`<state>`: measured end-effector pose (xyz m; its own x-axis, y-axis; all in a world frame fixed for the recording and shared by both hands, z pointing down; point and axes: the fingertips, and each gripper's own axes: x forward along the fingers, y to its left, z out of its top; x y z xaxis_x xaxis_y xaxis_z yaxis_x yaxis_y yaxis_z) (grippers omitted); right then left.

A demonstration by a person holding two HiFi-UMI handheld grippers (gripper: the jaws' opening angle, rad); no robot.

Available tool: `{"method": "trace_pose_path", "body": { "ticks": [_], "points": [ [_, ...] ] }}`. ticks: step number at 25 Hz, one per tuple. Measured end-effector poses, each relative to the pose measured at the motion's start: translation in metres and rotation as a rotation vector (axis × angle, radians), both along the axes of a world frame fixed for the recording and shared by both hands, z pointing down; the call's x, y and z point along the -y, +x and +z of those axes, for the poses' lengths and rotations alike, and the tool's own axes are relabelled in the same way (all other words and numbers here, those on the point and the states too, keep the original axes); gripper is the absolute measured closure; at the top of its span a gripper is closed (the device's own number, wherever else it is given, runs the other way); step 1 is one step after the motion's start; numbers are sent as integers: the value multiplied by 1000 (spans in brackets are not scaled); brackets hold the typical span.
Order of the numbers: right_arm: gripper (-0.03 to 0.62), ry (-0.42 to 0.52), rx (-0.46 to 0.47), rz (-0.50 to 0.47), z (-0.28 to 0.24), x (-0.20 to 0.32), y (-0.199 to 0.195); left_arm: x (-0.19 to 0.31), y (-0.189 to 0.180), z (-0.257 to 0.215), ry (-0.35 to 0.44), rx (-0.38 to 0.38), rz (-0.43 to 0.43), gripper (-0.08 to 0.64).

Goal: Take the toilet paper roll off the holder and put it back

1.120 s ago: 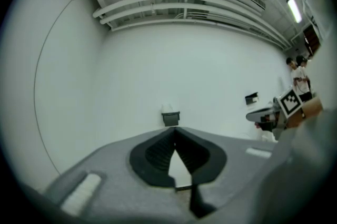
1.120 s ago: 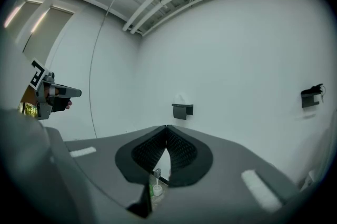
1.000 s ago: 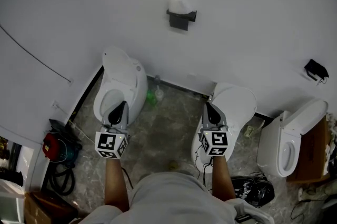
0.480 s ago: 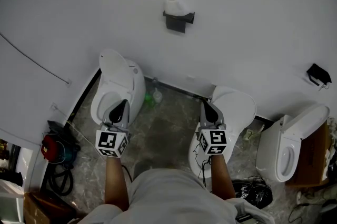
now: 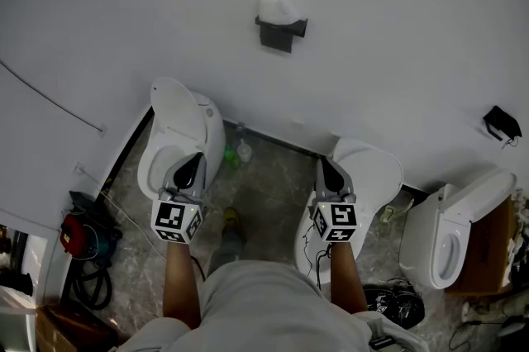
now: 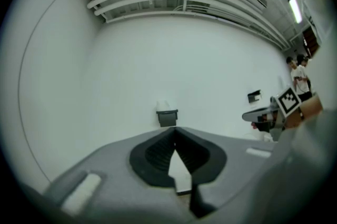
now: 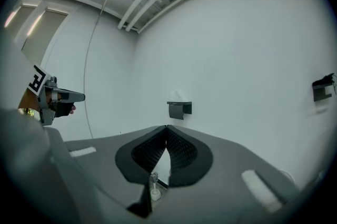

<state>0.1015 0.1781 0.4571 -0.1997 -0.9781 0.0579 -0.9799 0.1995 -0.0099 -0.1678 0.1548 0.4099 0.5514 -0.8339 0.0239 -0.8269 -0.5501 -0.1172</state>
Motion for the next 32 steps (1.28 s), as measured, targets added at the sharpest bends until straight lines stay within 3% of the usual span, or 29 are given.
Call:
{"method": "trace_pose_path", "body": {
  "ticks": [13,32],
  "points": [
    [592,3,-12,31,1,91,-15,98,-8,5,-6,-13,41,560],
    [592,-44,-20,125,0,238,-47,272,-29,14,-75,-25,150,560]
  ]
}}
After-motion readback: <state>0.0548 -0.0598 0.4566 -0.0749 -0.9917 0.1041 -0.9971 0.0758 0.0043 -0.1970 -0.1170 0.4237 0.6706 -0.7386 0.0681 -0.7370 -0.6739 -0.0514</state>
